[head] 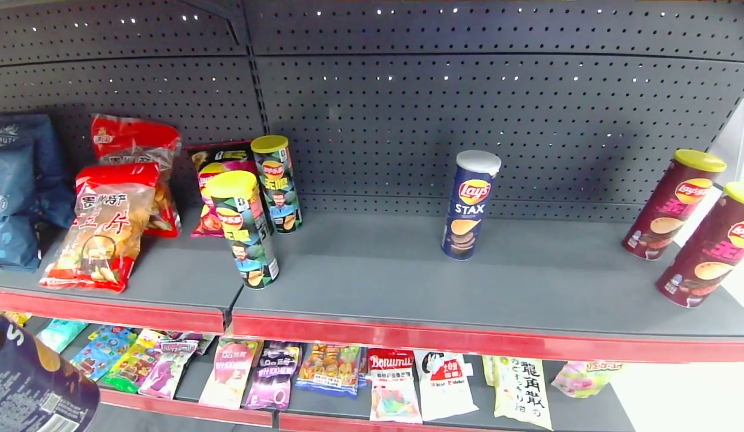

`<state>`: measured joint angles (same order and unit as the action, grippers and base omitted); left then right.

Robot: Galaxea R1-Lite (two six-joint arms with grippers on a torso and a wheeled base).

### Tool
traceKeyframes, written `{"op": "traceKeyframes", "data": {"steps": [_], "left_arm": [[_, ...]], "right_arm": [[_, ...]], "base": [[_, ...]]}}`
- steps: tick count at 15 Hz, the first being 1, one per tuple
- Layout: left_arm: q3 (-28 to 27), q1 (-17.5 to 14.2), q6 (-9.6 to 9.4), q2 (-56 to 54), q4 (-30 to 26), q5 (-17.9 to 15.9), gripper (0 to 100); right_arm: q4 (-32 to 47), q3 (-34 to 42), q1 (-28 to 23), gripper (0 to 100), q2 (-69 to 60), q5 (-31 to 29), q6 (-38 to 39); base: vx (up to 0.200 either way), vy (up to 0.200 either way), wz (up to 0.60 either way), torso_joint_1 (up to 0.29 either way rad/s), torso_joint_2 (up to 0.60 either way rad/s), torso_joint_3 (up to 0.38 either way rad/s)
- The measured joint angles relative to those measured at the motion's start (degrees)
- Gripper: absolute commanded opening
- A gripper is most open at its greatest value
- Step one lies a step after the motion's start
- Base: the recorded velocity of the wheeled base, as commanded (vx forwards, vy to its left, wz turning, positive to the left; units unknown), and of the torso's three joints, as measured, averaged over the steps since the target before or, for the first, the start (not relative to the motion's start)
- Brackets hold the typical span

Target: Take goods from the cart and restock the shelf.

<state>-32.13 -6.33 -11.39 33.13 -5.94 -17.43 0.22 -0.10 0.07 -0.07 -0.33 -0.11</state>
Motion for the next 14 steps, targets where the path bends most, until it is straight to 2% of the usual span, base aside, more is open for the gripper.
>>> {"op": "traceKeyframes", "data": {"steps": [4, 7, 9, 11, 14], "left_arm": [[0.99, 0.11, -0.11, -2.27, -0.07, -0.38, 0], [1.71, 0.24, -0.07, -6.73, -4.18, -0.77, 0], [1.82, 0.93, 0.00, -9.96, -6.31, -3.39, 0], [1.85, 1.93, -0.10, -11.89, -7.58, -4.32, 0], [1.88, 2.28, -0.11, -12.67, -7.36, -4.16, 0]], "right_arm": [[-0.01, 0.00, 0.06, 100, 0.10, 0.23, -0.29], [0.00, -0.01, 0.11, 100, 0.10, 1.37, -1.01], [0.22, -0.50, 0.17, 100, 0.45, 5.19, -1.26], [0.32, -4.06, 0.23, 100, 3.24, 6.95, -0.35], [-0.87, -10.86, 1.49, 100, 17.08, 9.06, -1.63]], "base": [[0.000, 0.000, 0.00, 0.000, 0.00, 0.000], [0.000, 0.000, 0.00, 0.000, 0.00, 0.000], [0.000, 0.000, 0.00, 0.000, 0.00, 0.000], [0.000, 0.000, 0.00, 0.000, 0.00, 0.000], [0.000, 0.000, 0.00, 0.000, 0.00, 0.000]]}}
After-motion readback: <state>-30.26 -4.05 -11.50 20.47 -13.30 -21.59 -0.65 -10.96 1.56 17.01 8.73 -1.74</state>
